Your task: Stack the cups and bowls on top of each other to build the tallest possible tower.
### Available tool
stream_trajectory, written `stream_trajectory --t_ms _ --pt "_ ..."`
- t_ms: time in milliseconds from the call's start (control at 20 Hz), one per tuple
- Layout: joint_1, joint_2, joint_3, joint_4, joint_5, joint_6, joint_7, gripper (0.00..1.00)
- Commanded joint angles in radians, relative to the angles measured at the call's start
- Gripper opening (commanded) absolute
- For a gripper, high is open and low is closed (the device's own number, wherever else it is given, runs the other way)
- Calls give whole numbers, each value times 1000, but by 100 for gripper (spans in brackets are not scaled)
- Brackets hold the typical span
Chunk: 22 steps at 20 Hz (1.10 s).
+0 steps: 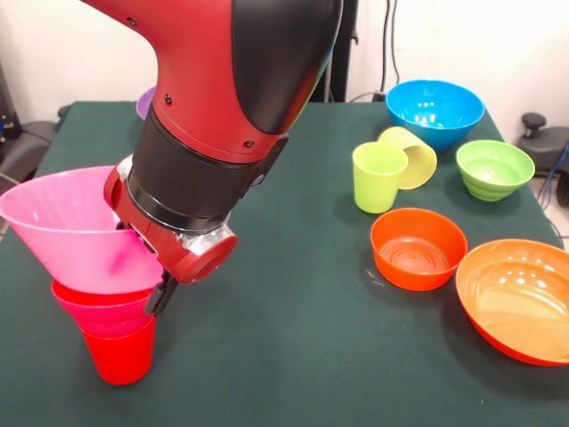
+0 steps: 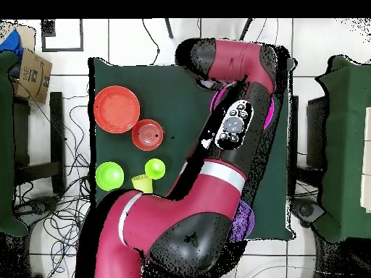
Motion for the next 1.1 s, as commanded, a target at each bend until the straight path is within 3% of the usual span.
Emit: stream_trajectory --t_ms 50,450,800,1100 --pt "5 -16 67 38 20 76 139 100" --pt "-11 -27 80 60 21 87 92 100" --pt "-78 33 144 -13 59 200 -58 100" --pt "-128 50 173 -40 55 215 -164 100"
